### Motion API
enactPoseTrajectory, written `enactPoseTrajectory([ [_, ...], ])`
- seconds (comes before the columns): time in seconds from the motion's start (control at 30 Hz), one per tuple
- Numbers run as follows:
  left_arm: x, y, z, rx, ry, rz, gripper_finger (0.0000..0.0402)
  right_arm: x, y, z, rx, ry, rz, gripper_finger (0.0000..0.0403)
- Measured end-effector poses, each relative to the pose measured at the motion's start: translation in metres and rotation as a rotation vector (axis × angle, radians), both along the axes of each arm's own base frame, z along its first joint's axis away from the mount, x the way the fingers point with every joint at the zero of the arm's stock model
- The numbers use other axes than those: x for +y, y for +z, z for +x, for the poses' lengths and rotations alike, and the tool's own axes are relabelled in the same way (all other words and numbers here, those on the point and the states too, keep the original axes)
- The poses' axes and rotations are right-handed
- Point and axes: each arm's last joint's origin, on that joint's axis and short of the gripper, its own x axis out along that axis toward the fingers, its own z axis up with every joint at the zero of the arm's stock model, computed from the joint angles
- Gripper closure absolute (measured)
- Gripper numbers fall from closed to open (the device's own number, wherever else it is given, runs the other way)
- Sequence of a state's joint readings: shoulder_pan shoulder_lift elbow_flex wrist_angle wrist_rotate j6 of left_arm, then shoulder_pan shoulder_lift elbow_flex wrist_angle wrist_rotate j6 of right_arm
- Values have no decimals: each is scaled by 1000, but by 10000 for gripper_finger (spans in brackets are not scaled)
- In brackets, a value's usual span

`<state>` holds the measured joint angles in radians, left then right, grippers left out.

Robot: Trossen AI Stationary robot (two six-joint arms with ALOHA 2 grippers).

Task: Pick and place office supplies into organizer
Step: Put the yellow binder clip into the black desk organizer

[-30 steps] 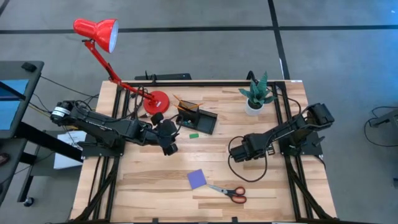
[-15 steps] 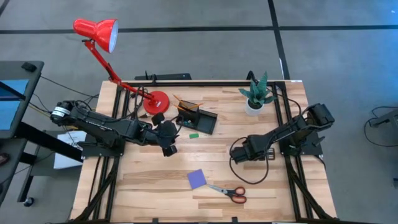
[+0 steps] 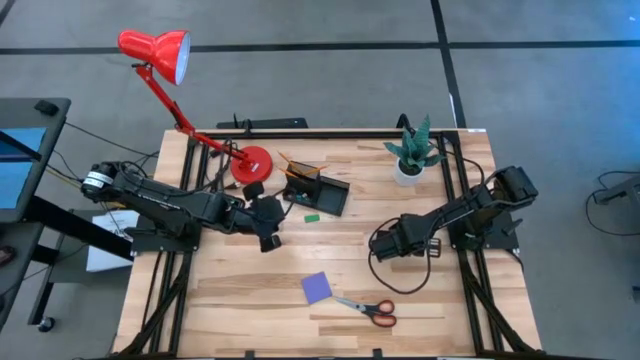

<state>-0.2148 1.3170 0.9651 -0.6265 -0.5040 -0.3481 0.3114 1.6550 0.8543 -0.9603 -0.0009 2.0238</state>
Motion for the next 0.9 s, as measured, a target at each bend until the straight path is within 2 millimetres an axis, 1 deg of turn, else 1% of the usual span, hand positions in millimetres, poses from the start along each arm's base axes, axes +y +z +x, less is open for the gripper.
enactPoseTrajectory([
  [0.33,0,-1,-1,8,7,-1,272,6,-4,-6,2,-11,-18,278],
  [0.53,0,-1,-1,6,10,-4,272,7,-6,-4,-34,-81,-46,280],
  [0.63,0,-1,-1,6,10,-4,272,7,-9,-3,-29,-77,-59,280],
  [0.77,0,-1,-1,6,10,-4,272,8,-10,-6,20,-106,-85,280],
  [0.9,0,-1,-1,6,10,-4,272,10,-11,-6,-10,-84,-90,280],
])
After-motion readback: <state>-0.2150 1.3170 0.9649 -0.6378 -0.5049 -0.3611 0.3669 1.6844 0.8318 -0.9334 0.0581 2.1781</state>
